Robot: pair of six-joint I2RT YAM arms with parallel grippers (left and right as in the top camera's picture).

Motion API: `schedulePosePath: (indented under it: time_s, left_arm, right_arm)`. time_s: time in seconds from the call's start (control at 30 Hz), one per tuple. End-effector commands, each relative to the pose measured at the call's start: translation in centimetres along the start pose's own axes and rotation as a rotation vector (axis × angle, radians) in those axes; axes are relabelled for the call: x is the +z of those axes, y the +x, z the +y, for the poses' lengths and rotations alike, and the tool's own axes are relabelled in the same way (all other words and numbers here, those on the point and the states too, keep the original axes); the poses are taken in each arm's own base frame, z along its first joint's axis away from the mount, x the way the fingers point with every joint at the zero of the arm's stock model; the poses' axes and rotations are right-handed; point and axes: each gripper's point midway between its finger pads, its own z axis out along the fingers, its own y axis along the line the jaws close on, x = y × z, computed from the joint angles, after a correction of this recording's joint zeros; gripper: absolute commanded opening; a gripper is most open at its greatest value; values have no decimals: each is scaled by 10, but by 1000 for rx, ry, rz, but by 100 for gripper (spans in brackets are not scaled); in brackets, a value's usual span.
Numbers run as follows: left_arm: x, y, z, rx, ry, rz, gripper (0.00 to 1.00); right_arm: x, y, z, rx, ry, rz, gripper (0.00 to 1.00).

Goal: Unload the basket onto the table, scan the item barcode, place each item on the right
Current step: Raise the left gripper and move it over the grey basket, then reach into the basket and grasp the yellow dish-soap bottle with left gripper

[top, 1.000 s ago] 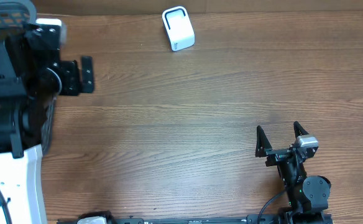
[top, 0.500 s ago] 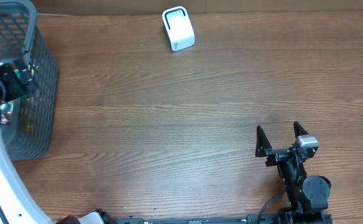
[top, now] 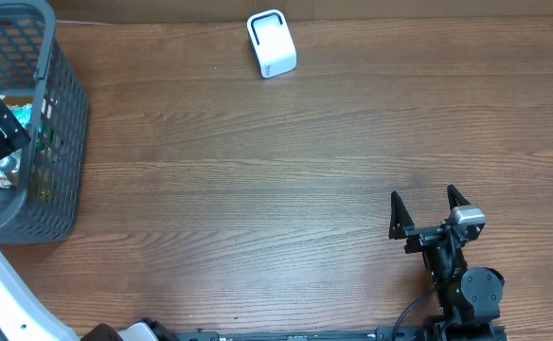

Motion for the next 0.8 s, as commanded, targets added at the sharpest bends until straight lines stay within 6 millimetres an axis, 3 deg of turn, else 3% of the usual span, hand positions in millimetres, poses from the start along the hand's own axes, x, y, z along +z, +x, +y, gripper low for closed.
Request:
schedulePosePath:
  time_s: [0.0, 0.43, 0.77]
  left_arm:
    - [10, -5, 4, -43, 6, 16, 99]
    - [45, 0, 36, -152, -100, 87, 100]
    - [97, 24, 69, -259, -61, 236, 100]
  right_arm:
    - [0, 2, 0, 7, -1, -1, 100]
    - [0, 2, 0, 7, -1, -1, 100]
    - [0, 2, 0, 7, -1, -1, 100]
